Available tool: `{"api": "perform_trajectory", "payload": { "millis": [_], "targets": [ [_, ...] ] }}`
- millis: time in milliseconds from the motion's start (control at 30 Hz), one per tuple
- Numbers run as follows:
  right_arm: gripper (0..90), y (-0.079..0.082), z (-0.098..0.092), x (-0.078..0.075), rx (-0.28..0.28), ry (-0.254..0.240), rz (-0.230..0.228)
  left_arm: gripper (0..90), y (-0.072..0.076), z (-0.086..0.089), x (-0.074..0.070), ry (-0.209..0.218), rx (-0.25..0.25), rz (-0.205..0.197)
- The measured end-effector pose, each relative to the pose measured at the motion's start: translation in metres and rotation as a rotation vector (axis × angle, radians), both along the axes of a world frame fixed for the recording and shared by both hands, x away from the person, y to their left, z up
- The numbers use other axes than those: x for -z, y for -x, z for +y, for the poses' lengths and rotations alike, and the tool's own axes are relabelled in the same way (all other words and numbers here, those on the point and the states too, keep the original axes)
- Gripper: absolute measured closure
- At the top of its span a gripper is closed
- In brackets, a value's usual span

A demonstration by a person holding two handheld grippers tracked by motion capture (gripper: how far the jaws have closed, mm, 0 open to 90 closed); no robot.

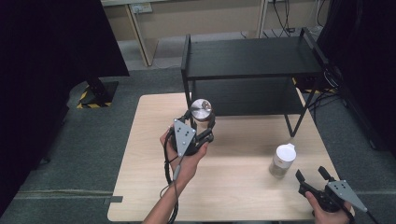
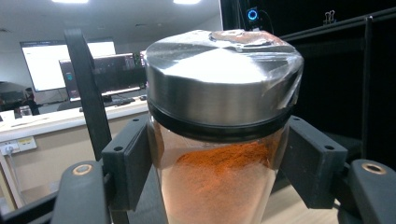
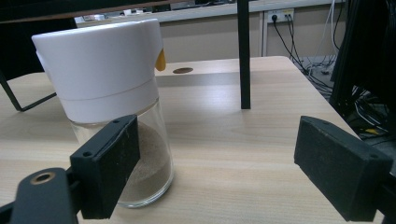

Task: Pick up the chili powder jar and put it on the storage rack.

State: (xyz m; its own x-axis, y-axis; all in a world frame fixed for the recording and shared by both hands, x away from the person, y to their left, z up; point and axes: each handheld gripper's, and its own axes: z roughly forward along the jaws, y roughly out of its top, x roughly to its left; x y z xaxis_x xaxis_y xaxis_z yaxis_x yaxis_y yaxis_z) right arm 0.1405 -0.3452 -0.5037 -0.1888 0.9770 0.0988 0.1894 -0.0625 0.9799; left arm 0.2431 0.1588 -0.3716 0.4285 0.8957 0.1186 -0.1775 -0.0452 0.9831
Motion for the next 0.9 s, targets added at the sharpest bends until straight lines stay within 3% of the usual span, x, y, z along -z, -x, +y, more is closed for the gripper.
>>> {"api": "perform_trajectory", "payload": {
  "millis": [167, 533, 900],
  "targets": [
    [14.6, 0.0, -0.001, 0.0, 0.0, -0.004, 0.0, 30.5, -0.006, -0.002, -0.02, 0.002, -0.009, -0.015],
    [14.3, 0.0, -0.002, 0.0, -0.005, -0.009, 0.001, 30.5, -0.022, -0.006, -0.071, 0.031, -0.035, -0.002],
    [14.3, 0.0, -0.003, 0.0, -0.006, -0.019, 0.002, 30.5, -0.04, -0.009, -0.107, 0.034, -0.039, 0.018]
  ]
}}
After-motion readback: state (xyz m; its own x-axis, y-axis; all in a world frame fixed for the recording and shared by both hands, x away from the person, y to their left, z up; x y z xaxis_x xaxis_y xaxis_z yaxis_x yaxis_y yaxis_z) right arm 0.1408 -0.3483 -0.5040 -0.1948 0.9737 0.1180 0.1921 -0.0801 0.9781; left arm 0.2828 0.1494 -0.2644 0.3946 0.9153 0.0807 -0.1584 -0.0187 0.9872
